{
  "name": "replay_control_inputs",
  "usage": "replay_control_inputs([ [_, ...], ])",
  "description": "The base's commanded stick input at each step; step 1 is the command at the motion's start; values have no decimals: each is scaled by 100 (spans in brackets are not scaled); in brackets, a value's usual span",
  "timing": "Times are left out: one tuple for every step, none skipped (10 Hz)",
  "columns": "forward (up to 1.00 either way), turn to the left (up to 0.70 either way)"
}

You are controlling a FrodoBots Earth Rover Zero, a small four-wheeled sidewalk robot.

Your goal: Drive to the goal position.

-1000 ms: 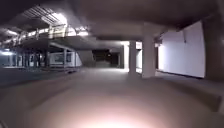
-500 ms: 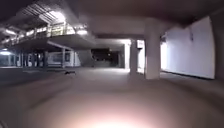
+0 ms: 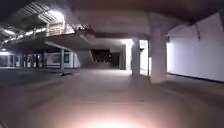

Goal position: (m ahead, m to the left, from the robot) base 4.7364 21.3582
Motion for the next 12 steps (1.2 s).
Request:
replay_control_inputs([
  [100,0],
  [100,0],
  [100,0],
  [100,0],
  [100,0],
  [100,0],
  [100,0],
  [100,0],
  [100,0],
  [100,0],
  [100,0],
  [100,0],
])
